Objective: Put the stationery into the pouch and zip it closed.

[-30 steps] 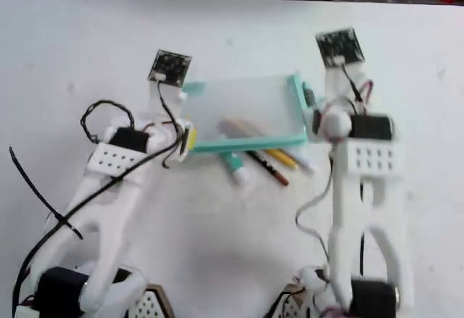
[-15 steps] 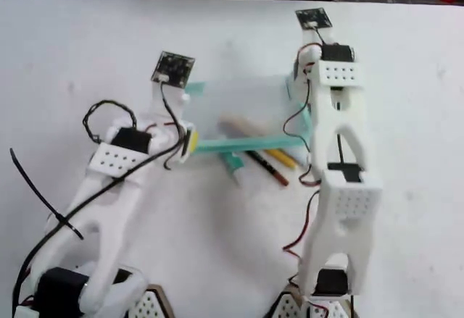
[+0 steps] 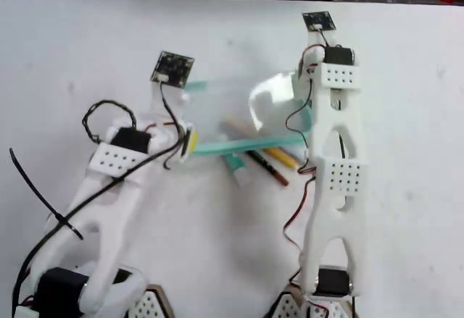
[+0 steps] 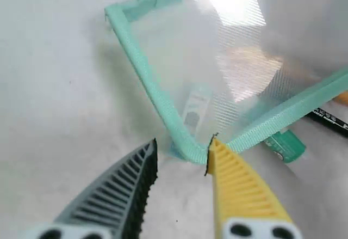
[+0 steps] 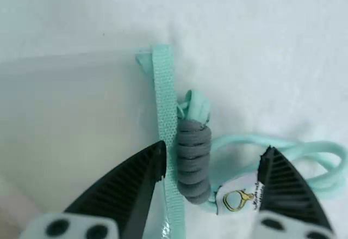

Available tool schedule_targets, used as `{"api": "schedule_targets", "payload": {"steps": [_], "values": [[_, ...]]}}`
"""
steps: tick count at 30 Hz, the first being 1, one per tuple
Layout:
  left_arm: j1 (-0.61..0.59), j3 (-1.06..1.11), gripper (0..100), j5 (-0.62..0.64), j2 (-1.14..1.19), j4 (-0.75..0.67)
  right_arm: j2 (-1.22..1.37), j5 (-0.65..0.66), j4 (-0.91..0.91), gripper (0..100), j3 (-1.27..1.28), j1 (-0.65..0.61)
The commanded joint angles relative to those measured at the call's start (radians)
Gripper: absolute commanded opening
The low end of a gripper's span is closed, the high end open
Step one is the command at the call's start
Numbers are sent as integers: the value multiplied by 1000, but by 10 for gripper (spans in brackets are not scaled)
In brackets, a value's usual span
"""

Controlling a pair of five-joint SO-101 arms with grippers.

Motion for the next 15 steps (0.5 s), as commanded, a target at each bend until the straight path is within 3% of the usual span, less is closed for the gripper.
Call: {"api": "schedule_targets", "payload": {"steps": [1,5,10,15], "values": [[16,-29,177,8,-21,-3,13,8,2,265,-46,21],[16,-32,177,8,-21,-3,38,8,10,254,-44,15],[16,-32,177,8,-21,-3,47,12,15,98,-48,15],[16,-32,177,8,-21,-3,45,12,15,17,-48,15]]}}
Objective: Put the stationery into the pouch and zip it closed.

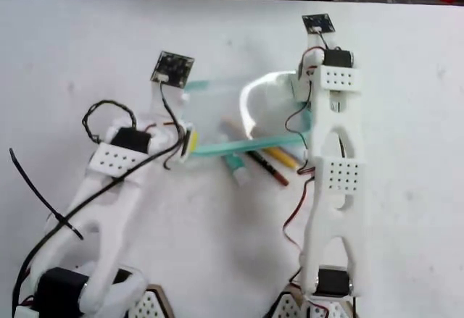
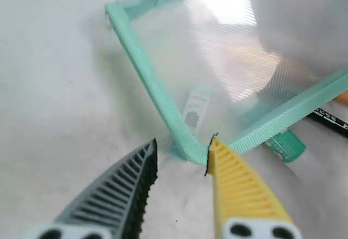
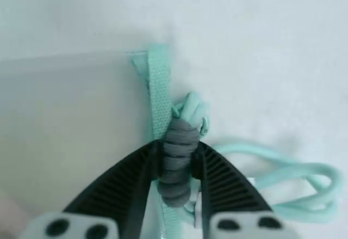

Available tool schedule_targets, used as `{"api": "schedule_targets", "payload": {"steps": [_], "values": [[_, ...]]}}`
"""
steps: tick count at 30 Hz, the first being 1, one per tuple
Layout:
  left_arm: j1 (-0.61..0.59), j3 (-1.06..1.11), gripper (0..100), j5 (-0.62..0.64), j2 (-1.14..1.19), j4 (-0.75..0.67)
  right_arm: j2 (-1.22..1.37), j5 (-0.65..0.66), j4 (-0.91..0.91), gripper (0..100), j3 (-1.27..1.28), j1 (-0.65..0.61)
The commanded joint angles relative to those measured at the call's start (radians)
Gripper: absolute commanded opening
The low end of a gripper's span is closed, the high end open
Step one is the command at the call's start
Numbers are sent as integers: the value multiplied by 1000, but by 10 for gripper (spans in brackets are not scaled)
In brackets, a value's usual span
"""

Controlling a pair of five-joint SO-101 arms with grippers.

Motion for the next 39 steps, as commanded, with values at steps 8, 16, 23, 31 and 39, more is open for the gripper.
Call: {"api": "schedule_targets", "payload": {"steps": [8,16,23,31,39], "values": [[16,-32,177,8,-21,-3,-94,2,93,17,-150,-7],[15,-29,177,8,-16,-3,-206,11,248,17,-377,-73],[8,-28,177,9,-16,-3,-378,11,249,17,-382,-90],[4,-26,177,15,-45,6,-582,11,252,17,-381,-200],[-76,120,180,72,-522,20,-766,9,252,17,-364,-367]]}}
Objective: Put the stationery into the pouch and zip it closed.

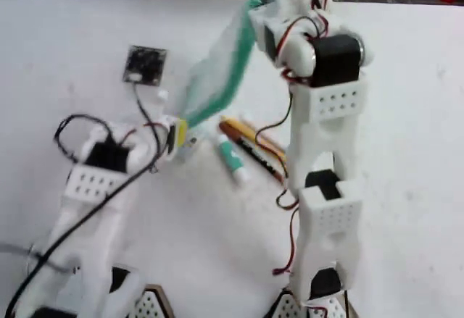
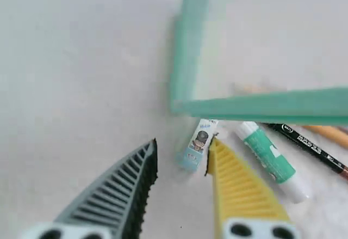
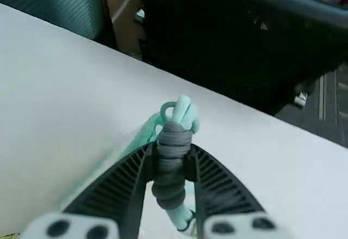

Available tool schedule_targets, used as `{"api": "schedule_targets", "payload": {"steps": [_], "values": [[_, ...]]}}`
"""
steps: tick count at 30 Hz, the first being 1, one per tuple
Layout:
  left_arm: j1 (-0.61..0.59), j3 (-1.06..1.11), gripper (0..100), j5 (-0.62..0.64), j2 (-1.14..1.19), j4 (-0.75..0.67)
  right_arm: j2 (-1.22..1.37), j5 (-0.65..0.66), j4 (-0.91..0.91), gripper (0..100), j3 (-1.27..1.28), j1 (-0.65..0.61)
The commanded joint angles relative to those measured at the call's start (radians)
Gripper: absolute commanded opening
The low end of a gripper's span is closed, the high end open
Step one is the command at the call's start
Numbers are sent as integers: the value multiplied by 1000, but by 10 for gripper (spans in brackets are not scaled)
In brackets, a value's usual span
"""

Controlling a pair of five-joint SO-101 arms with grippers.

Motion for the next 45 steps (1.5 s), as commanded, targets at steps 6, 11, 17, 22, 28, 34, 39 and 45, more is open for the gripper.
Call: {"api": "schedule_targets", "payload": {"steps": [6,11,17,22,28,34,39,45], "values": [[-27,285,181,14,-823,5,-277,11,19,17,167,-177],[-21,410,181,14,-1253,40,-354,11,18,17,230,-202],[-19,376,216,18,-1167,40,-398,11,18,17,233,-205],[-18,368,229,20,-1162,43,-420,11,13,17,238,-211],[-24,359,229,21,-1162,12,-418,8,16,17,239,-248],[-24,295,229,14,-1159,-54,-444,9,19,17,252,-332],[-22,242,229,-84,-1156,-72,-536,9,19,17,362,-357],[-19,196,229,-222,-1156,-64,-756,11,18,19,615,-377]]}}
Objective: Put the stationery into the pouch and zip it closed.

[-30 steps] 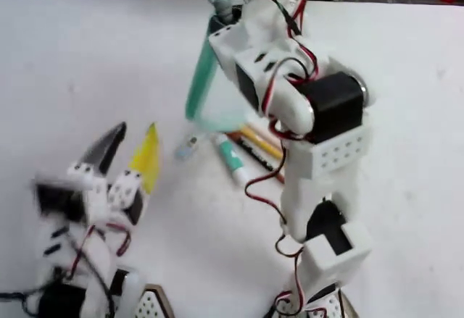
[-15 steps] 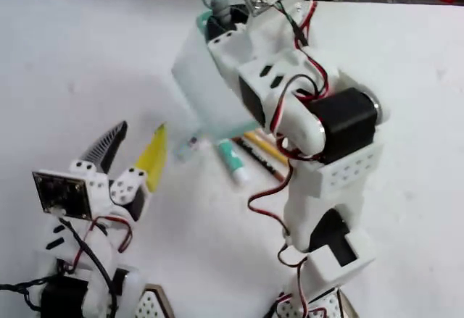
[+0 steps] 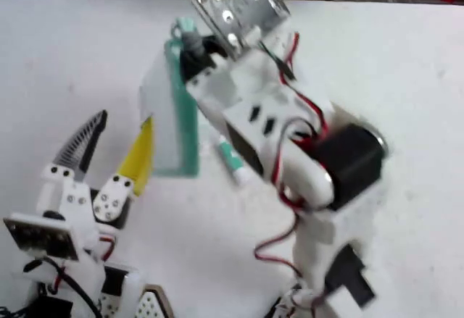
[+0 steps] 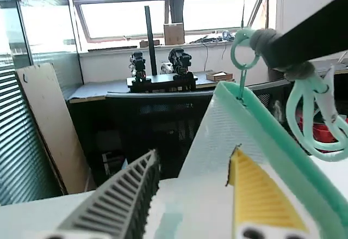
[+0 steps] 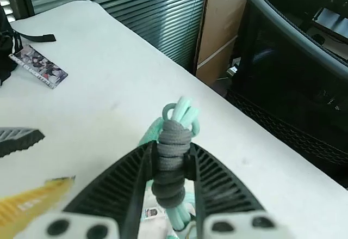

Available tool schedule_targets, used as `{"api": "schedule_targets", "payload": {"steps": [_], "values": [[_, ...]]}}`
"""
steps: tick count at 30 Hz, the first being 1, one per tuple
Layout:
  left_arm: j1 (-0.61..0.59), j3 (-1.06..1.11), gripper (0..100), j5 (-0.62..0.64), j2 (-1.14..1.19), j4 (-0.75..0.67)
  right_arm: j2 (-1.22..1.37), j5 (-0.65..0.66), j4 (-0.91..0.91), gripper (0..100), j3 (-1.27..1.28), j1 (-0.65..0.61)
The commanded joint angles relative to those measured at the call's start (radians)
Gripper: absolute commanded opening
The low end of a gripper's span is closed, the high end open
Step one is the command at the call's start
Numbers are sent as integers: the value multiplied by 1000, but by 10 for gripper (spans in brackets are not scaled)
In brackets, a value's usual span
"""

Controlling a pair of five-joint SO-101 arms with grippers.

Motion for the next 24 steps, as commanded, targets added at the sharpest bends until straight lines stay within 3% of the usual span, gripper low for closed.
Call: {"api": "schedule_targets", "payload": {"steps": [1,5,12,24], "values": [[-1,-60,229,-117,30,-21,-163,11,18,20,130,-21],[19,-58,231,-161,27,104,-271,11,13,20,272,-47],[226,-161,233,-169,-7,393,-328,11,16,19,397,-61],[266,-166,234,-387,-22,459,-565,11,15,20,695,-62]]}}
